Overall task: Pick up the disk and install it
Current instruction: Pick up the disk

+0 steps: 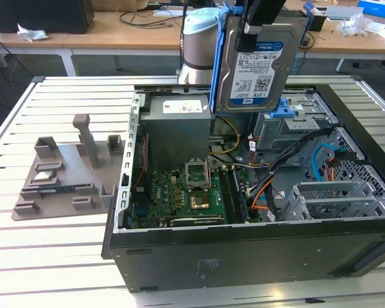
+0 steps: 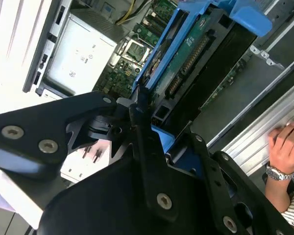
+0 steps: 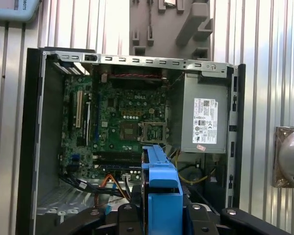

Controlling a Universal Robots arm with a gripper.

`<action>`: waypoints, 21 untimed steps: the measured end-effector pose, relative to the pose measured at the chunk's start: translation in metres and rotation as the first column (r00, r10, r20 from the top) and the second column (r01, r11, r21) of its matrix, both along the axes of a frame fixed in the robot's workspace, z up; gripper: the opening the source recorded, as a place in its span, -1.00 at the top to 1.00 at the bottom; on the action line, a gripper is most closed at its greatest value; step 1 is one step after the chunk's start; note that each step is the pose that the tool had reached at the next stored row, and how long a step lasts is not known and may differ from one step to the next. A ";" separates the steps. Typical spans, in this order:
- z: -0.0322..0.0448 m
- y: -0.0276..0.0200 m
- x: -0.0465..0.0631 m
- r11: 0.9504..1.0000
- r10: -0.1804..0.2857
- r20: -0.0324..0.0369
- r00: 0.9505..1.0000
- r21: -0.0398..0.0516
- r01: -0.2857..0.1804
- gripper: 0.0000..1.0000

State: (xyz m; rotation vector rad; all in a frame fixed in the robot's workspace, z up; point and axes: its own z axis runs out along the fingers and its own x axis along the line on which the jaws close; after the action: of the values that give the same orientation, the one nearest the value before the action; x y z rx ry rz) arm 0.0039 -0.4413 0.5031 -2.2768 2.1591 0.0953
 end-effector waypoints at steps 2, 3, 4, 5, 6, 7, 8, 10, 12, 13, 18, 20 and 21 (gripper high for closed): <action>-0.0012 -0.0069 0.000 1.000 0.000 0.000 1.000 0.000 0.000 0.27; -0.0015 -0.0093 0.000 1.000 -0.001 0.000 1.000 0.000 0.001 0.27; -0.0020 -0.0143 0.000 1.000 -0.001 0.000 1.000 -0.001 0.001 0.27; -0.0023 -0.0179 0.000 1.000 -0.001 0.000 1.000 -0.001 0.001 0.27; -0.0027 -0.0209 0.000 1.000 -0.002 0.000 1.000 -0.001 0.002 0.27; -0.0033 -0.0269 0.000 1.000 -0.002 0.000 1.000 -0.001 0.002 0.27; -0.0038 -0.0320 0.000 1.000 -0.003 0.000 1.000 -0.001 0.003 0.27; -0.0043 -0.0370 0.000 1.000 -0.003 0.000 1.000 -0.001 0.003 0.27; -0.0048 -0.0409 0.000 1.000 -0.005 0.000 1.000 -0.001 0.005 0.27; -0.0052 -0.0438 0.000 1.000 -0.006 0.000 1.000 -0.001 0.006 0.27; -0.0065 -0.0549 0.000 1.000 -0.014 0.000 1.000 -0.001 0.014 0.27; -0.0070 -0.0595 0.000 1.000 -0.018 0.000 1.000 -0.001 0.018 0.27; -0.0076 -0.0618 0.000 1.000 -0.024 0.000 1.000 -0.001 0.024 0.27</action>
State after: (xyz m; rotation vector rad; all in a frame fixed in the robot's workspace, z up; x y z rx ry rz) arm 0.0039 -0.5030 0.4955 -2.2504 2.1864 0.0943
